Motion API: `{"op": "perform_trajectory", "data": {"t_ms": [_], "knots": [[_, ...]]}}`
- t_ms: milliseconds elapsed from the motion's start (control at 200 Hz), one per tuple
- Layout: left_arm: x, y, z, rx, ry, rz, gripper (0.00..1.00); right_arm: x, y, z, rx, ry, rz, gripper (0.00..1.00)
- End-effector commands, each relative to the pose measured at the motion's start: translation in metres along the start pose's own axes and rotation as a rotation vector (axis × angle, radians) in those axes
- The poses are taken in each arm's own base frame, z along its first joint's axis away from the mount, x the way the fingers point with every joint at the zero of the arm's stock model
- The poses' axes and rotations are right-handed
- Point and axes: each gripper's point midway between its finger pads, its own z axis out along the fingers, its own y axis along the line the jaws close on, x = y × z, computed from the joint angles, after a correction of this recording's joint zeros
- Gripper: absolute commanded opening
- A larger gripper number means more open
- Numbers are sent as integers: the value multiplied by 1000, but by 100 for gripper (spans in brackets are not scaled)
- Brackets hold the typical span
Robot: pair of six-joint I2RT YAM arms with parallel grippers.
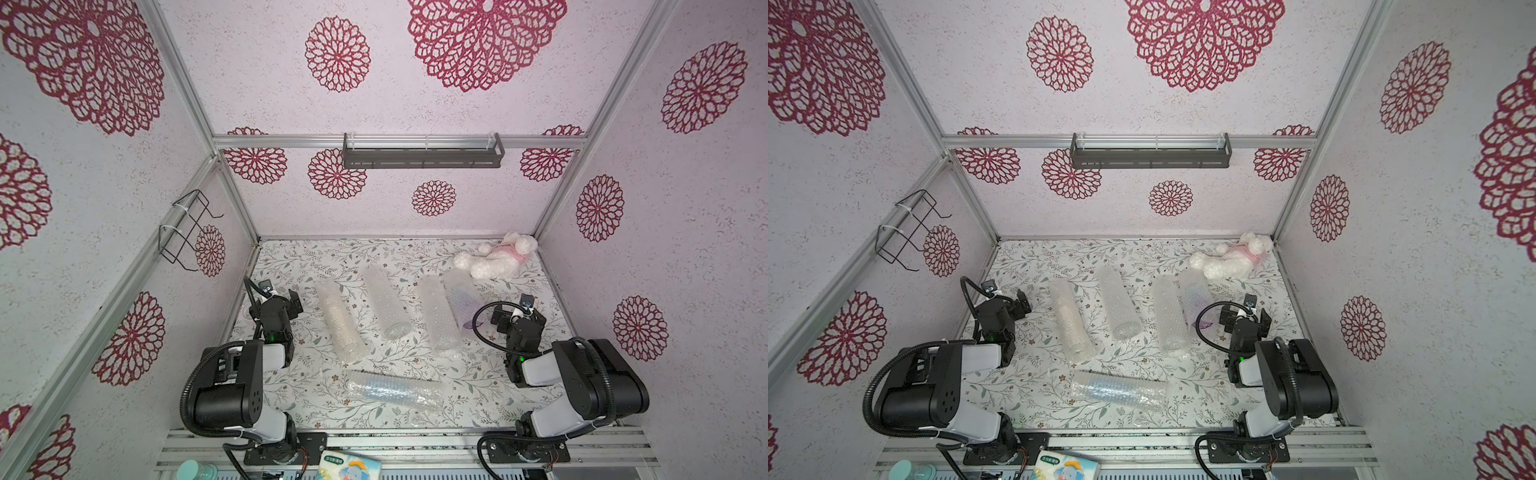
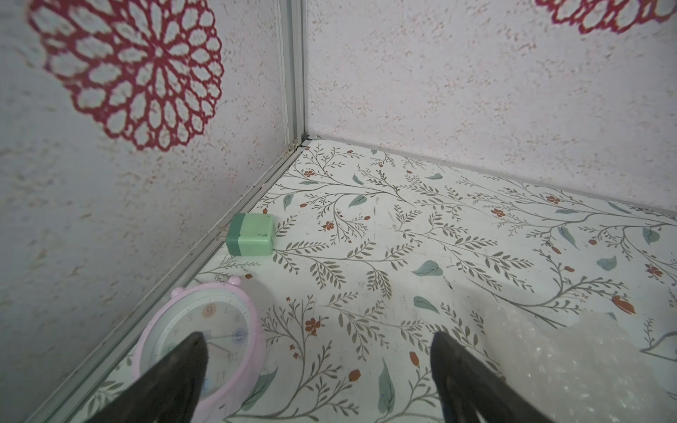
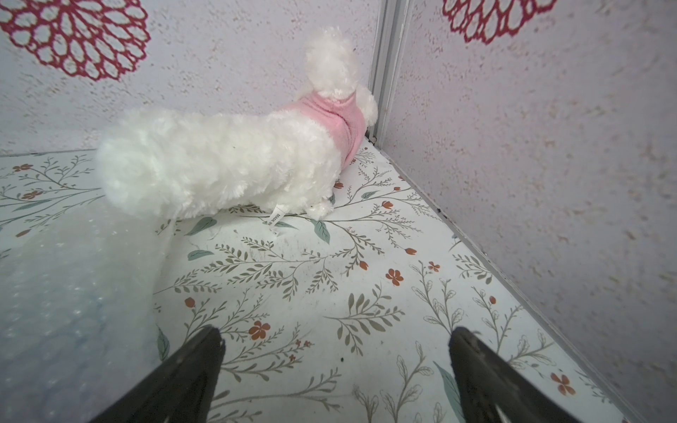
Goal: Unwrap the vase from the bubble wrap
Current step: Unwrap the bubble wrap at the center of the board.
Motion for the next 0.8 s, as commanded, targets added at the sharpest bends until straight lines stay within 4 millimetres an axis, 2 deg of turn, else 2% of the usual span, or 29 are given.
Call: {"op": "perform_trajectory", "data": {"t_ms": [0, 195, 420, 680, 796], "knots": [[-7, -2, 3, -1, -21, 10, 97, -17, -1, 2, 15, -51, 12, 99], [-7, -2, 2, -1, -24, 8, 97, -18, -3, -1, 19, -67, 12, 99], [-9, -3, -1, -11, -34, 19, 97, -24, -12, -20, 40, -144, 42, 99], [-27, -12, -9, -11, -24, 68, 97, -32, -6, -32, 25, -189, 16, 99], [-40, -13, -12, -72, 0, 100, 97, -41, -13, -35, 73, -187, 29, 99]]}}
